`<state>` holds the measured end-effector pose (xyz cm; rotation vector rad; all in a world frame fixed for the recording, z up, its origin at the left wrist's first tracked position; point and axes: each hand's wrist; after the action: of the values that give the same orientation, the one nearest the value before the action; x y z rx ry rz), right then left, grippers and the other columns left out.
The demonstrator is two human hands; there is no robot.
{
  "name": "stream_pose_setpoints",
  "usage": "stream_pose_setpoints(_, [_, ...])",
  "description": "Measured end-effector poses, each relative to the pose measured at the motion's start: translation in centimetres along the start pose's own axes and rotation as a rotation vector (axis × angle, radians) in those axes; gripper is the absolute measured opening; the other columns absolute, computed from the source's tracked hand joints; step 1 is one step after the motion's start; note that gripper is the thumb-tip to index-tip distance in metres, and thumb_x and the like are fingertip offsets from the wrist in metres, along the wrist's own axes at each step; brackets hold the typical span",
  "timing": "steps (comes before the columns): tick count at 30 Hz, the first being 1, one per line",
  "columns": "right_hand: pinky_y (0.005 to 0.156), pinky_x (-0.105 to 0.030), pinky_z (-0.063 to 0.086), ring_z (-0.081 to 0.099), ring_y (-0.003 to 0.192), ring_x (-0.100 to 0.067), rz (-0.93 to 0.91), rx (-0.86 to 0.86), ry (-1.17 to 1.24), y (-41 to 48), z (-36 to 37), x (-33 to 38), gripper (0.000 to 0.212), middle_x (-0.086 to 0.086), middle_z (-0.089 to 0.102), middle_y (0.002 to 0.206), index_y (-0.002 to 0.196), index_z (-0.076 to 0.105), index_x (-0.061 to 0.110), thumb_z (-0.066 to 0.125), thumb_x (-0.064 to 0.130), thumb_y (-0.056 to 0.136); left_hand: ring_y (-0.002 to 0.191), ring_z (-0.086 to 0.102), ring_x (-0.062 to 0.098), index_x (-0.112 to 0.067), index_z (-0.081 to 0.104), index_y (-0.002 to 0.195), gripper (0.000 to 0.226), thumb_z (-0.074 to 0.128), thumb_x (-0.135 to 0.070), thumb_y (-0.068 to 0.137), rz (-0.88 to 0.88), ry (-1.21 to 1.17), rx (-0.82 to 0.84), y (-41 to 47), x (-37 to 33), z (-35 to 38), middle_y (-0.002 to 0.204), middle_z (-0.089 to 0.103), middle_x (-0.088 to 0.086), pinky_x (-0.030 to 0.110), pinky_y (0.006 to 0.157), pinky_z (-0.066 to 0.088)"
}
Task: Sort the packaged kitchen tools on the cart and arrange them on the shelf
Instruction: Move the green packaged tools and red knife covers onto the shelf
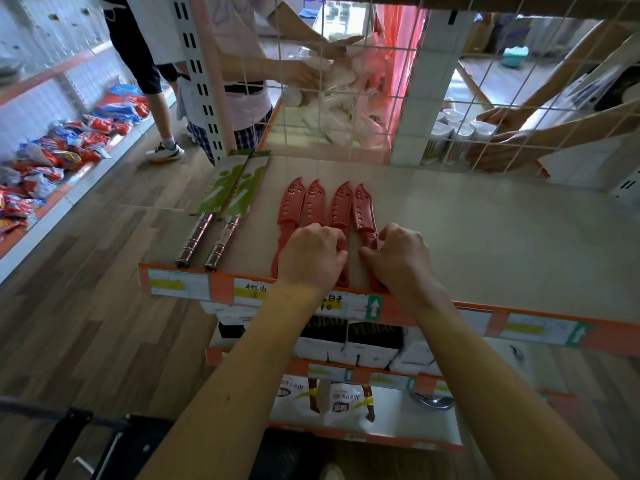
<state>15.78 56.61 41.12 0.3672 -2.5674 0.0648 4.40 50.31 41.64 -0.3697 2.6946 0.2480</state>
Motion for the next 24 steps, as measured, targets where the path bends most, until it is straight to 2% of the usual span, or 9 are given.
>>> stream_pose_setpoints(5, [0.075, -0.03, 0.044, 0.059, 0.095, -0.029, 0.014, 0.012, 0.012, 0.13, -0.08, 0.27, 0.034, -0.015, 0.062, 0.105, 0.108, 0.056, 0.004, 0.064, 0.026, 0.083, 0.106, 0.059, 0.026, -0.024, 0.064, 0.113, 0.026, 0.052, -0.032, 0.091, -0.009, 0.028, 0.04, 0.07, -0.66, 0.41, 0.108, 0.068, 0.005, 0.038, 0.084, 0.052])
stream_pose_setpoints(9, [0.076, -0.03, 0.047, 0.06, 0.092, -0.027, 0.01, 0.028, 0.035, 0.15, -0.07, 0.31, 0.033, -0.014, 0.062, 0.104, 0.108, 0.057, 0.004, 0.065, 0.024, 0.083, 0.104, 0.06, 0.028, -0.023, 0.064, 0.114, 0.027, 0.054, -0.032, 0.091, -0.017, 0.048, 0.025, 0.02, -0.63, 0.41, 0.108, 0.068, 0.007, 0.039, 0.082, 0.052])
stream_pose_setpoints(14, [0.081, -0.039, 0.053, 0.063, 0.089, -0.03, -0.02, 0.026, 0.083, 0.02, 0.16, 0.46, 0.033, -0.016, 0.065, 0.1, 0.106, 0.06, 0.002, 0.066, 0.025, 0.083, 0.099, 0.063, 0.025, -0.024, 0.066, 0.109, 0.025, 0.054, -0.036, 0.09, -0.035, 0.063, 0.015, 0.23, -0.59, 0.86, 0.103, 0.069, 0.003, 0.037, 0.077, 0.053])
stream_pose_setpoints(17, [0.078, -0.037, 0.054, 0.063, 0.086, -0.029, -0.035, 0.032, 0.095, -0.05, 0.21, 0.65, 0.032, -0.015, 0.066, 0.097, 0.104, 0.061, 0.002, 0.064, 0.028, 0.085, 0.096, 0.064, 0.026, -0.022, 0.067, 0.106, 0.025, 0.052, -0.036, 0.091, -0.043, 0.079, 0.022, 0.34, -0.71, 0.89, 0.101, 0.069, 0.004, 0.037, 0.075, 0.054])
stream_pose_setpoints(20, [0.078, -0.037, 0.053, 0.064, 0.087, -0.029, -0.037, 0.036, 0.099, 0.03, 0.14, 0.71, 0.033, -0.015, 0.067, 0.098, 0.105, 0.062, 0.002, 0.064, 0.029, 0.085, 0.1, 0.063, 0.027, -0.023, 0.066, 0.111, 0.027, 0.052, -0.036, 0.091, -0.046, 0.061, 0.021, 0.32, -0.77, 0.75, 0.105, 0.068, 0.005, 0.038, 0.079, 0.054])
stream_pose_setpoints(24, [0.073, -0.028, 0.046, 0.063, 0.09, -0.025, -0.042, 0.032, 0.075, 0.02, 0.07, 0.46, 0.034, -0.013, 0.067, 0.1, 0.108, 0.061, 0.005, 0.062, 0.031, 0.086, 0.099, 0.062, 0.025, -0.026, 0.066, 0.111, 0.026, 0.051, -0.036, 0.092, -0.038, 0.051, 0.008, -0.09, -0.75, 0.46, 0.103, 0.069, 0.004, 0.035, 0.076, 0.05])
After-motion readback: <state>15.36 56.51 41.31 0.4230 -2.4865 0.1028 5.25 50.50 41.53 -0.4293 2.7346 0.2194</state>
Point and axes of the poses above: each hand's wrist, its own y-axis towards the middle knuckle, its own z-axis out of the palm, x = y × z
